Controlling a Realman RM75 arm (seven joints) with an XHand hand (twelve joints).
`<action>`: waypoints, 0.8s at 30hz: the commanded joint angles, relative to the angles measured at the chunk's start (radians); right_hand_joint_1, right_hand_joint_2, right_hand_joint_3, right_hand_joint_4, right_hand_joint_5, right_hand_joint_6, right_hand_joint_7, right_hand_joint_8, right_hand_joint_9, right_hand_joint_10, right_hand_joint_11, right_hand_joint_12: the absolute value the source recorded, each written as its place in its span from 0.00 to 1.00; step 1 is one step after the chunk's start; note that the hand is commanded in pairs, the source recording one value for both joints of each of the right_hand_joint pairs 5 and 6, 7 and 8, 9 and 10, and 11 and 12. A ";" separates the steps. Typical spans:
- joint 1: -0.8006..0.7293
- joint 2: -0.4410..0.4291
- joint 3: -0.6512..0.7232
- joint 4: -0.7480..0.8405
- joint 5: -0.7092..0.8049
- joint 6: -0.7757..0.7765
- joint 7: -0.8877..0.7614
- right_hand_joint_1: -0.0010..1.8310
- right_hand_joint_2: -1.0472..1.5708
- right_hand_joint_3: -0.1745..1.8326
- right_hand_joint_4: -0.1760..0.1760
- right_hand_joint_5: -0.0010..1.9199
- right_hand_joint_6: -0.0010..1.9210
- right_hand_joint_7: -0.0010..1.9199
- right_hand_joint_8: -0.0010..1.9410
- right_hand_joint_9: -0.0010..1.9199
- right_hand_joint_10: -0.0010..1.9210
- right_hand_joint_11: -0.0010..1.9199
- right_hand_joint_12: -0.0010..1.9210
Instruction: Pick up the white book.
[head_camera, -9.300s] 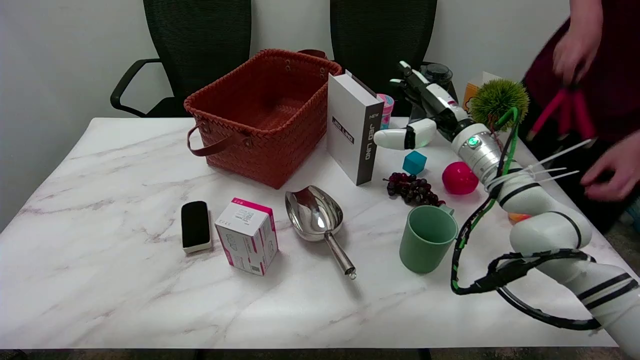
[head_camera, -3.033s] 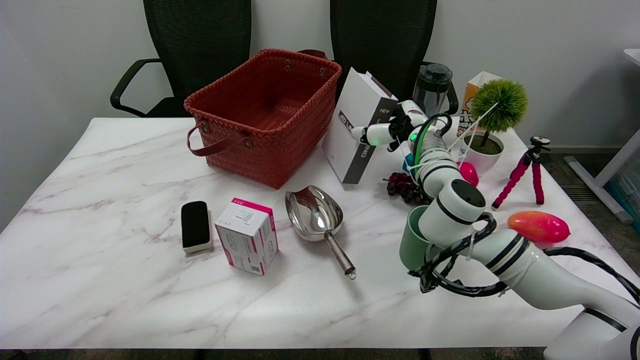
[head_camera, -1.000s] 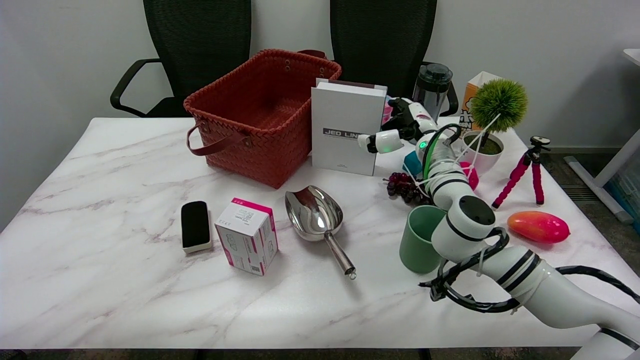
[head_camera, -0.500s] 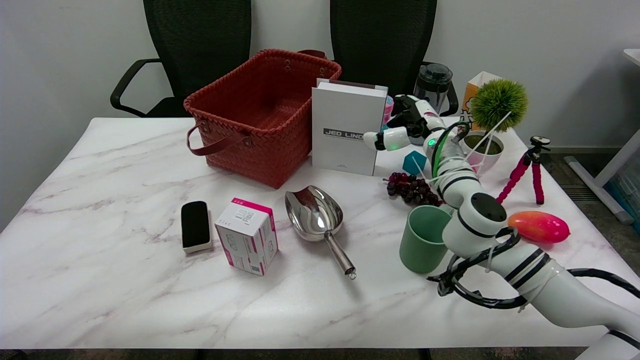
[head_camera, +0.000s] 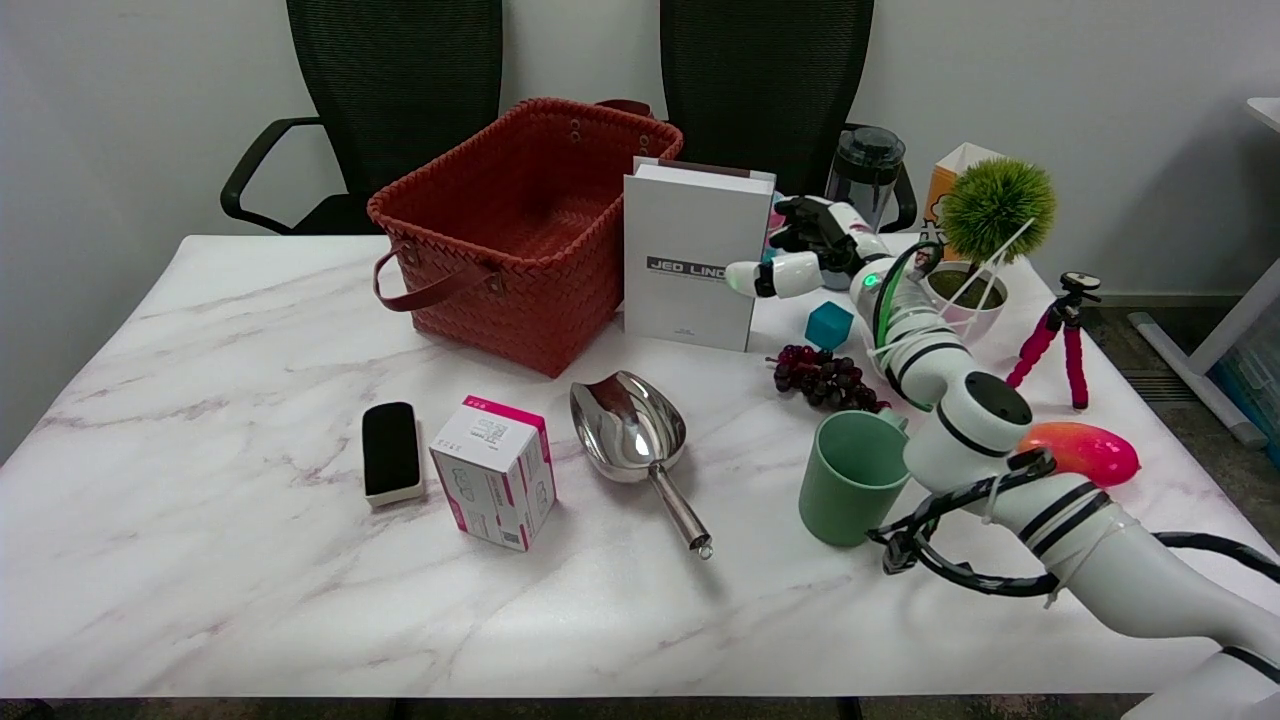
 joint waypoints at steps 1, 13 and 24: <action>0.068 0.006 0.042 -0.161 0.111 0.210 0.020 0.58 0.40 0.57 0.50 0.20 0.20 0.30 0.30 0.24 0.24 0.23 0.23; 0.099 0.001 0.031 -0.201 0.112 0.249 0.036 0.58 0.40 0.56 0.50 0.23 0.23 0.29 0.29 0.23 0.23 0.20 0.20; 0.127 -0.003 0.024 -0.258 0.194 0.343 0.043 0.58 0.40 0.55 0.50 0.24 0.24 0.29 0.29 0.23 0.22 0.18 0.18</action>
